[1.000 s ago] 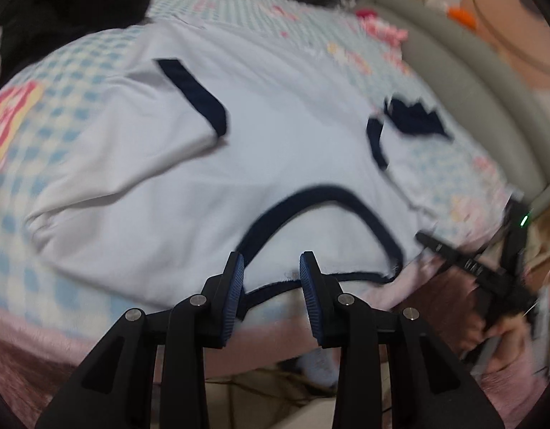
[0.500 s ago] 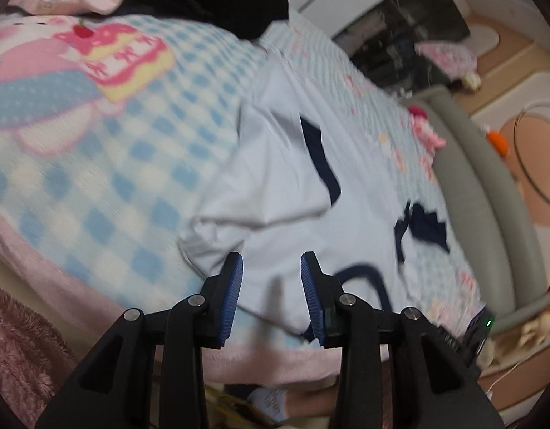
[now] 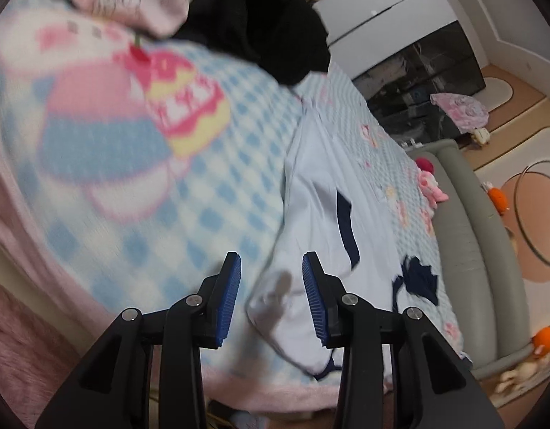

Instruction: Fold clothes

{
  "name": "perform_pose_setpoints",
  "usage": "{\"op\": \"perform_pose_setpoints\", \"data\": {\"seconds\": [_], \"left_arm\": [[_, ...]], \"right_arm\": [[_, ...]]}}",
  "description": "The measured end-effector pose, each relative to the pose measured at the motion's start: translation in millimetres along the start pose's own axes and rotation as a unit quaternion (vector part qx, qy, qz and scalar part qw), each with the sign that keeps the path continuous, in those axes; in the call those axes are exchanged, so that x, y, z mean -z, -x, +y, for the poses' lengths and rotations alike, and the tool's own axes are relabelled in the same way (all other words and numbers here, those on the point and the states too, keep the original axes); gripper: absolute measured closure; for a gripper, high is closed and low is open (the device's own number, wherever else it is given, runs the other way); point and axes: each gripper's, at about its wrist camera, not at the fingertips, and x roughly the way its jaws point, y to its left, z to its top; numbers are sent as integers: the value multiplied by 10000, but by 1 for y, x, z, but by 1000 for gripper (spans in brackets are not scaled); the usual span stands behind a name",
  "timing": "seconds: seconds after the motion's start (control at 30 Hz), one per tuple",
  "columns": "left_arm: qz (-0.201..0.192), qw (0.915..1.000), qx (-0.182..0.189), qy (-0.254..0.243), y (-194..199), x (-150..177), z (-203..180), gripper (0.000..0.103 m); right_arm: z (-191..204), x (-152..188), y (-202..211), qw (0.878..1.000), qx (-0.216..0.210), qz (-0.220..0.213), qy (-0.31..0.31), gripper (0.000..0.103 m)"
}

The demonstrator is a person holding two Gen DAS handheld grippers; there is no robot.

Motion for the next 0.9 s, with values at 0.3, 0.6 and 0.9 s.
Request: {"op": "perform_pose_setpoints", "data": {"seconds": [0.3, 0.6, 0.9], "left_arm": [[573, 9977, 366, -18, -23, 16, -1, 67], [845, 9955, 420, -63, -39, 26, -8, 61], [918, 9880, 1243, 29, -44, 35, -20, 64]], "right_arm": [[13, -3, -1, 9996, 70, -151, 249, 66], [7, -2, -10, 9990, -441, 73, -101, 67], [3, -5, -13, 9934, -1062, 79, -424, 75]]}}
